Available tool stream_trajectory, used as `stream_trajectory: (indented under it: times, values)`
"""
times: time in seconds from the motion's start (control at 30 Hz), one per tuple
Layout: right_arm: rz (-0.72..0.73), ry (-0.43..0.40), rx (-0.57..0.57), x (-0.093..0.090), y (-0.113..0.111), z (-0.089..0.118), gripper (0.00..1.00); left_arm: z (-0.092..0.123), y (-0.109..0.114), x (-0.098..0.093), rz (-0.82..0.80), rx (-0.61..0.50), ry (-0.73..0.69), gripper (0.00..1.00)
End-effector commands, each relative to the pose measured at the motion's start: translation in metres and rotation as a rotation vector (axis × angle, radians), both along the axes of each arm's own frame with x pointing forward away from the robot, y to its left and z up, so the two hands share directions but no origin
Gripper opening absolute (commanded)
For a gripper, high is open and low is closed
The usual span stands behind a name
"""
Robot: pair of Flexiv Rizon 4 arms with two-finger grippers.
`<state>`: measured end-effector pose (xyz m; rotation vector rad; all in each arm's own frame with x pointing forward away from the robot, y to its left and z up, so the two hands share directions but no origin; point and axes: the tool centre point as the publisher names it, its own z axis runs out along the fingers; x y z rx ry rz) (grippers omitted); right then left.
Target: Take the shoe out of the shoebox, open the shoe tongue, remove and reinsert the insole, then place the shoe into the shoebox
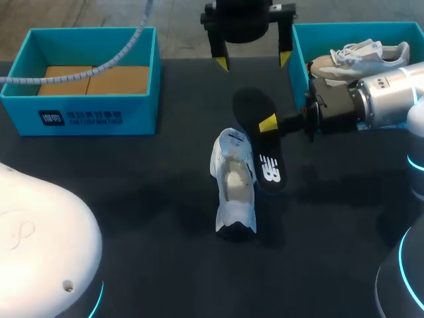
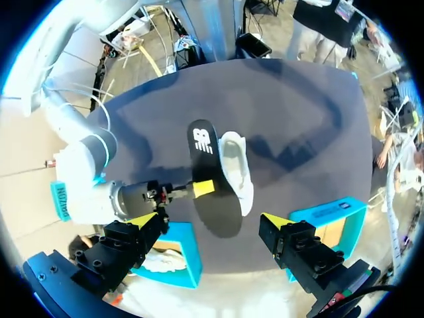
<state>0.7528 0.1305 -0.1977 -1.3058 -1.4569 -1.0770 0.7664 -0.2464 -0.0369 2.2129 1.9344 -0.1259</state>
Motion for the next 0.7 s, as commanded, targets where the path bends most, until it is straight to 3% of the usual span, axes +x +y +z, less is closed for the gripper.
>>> stream_trajectory:
  times: [0.03, 0.1, 0.37, 0.7]
  values:
    - [-0.009, 0.000, -0.005, -0.003, -0.001, 0.002, 0.00, -0.010, 0.022, -0.007, -0.050, -0.176, -0.004, 1.00]
    - [-0.011, 0.001, -0.007, -0.003, -0.002, 0.002, 0.00, -0.012, 0.027, -0.008, -0.076, -0.268, -0.002, 1.00]
    - [-0.019, 0.001, -0.015, 0.001, -0.004, 0.005, 0.00, -0.018, 0.044, -0.013, -0.101, -0.452, -0.012, 1.00]
    - [-0.030, 0.000, -0.022, 0.003, -0.006, 0.007, 0.00, -0.031, 0.065, -0.013, -0.025, -0.622, 0.025, 1.00]
